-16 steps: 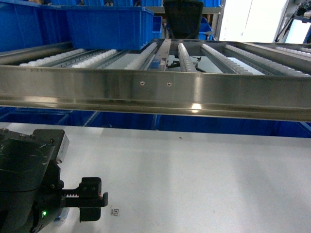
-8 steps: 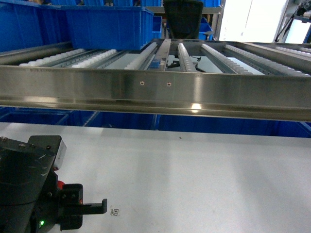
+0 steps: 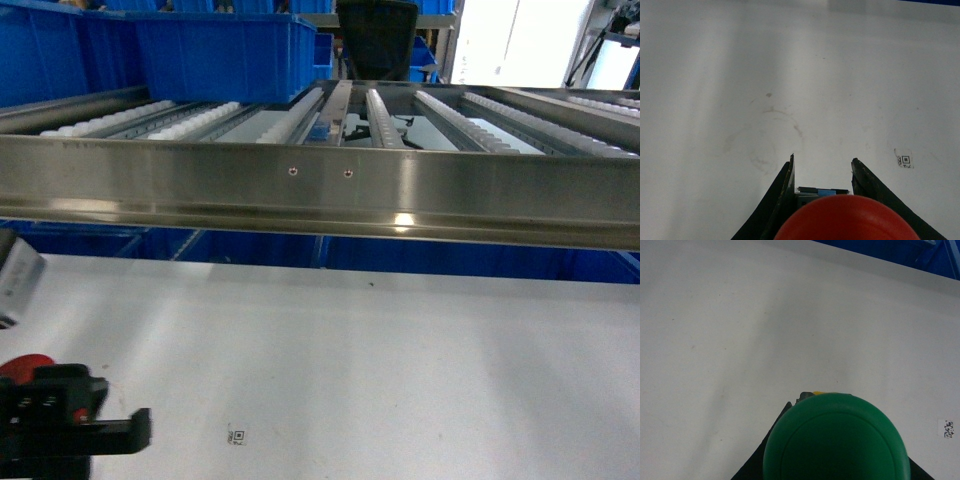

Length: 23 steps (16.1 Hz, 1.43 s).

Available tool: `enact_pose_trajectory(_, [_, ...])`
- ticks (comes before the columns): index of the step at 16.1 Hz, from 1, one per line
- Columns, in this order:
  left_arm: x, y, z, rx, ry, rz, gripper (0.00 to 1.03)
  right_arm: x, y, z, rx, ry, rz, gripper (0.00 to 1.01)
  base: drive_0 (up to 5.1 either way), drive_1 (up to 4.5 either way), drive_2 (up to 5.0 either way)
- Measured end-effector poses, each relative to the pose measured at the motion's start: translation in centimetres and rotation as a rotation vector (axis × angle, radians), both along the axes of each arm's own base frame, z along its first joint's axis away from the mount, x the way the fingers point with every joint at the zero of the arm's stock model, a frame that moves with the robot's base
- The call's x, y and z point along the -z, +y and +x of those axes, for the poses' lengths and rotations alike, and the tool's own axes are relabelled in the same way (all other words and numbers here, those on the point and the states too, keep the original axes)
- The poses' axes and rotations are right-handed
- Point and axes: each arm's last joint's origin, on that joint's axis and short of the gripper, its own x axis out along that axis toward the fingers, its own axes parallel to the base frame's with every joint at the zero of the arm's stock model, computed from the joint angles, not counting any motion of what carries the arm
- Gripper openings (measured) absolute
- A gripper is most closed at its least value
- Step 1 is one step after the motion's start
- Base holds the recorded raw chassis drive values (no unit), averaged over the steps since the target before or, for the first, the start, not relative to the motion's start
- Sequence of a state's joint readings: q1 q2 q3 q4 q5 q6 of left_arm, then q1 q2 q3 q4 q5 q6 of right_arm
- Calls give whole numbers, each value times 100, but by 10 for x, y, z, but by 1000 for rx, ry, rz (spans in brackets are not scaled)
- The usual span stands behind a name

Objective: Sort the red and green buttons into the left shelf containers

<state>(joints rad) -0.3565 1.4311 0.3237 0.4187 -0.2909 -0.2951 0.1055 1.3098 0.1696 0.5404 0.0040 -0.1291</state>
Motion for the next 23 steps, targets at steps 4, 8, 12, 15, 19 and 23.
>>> enact_pose_trajectory(4, [-56, 2, -39, 29, -122, 5, 29, 0, 0, 0, 0, 0, 0, 26, 0, 0, 0])
enact_pose_trajectory(8, [-77, -4, -60, 68, -210, 16, 29, 0, 0, 0, 0, 0, 0, 26, 0, 0, 0])
enact_pose_trajectory(12, [-76, -5, -60, 74, -198, 25, 29, 0, 0, 0, 0, 0, 0, 26, 0, 0, 0])
enact_pose_trajectory(15, [-75, -5, -60, 75, -198, 24, 29, 1, 0, 0, 7, 4, -5, 26, -449, 31, 414])
enact_pose_trajectory(19, [-76, -5, -60, 73, -198, 26, 29, 0, 0, 0, 5, 1, -3, 26, -427, 17, 436])
enact_pose_trajectory(23, [-76, -5, -60, 72, -202, 24, 29, 0, 0, 0, 4, -1, -2, 26, -399, -25, 464])
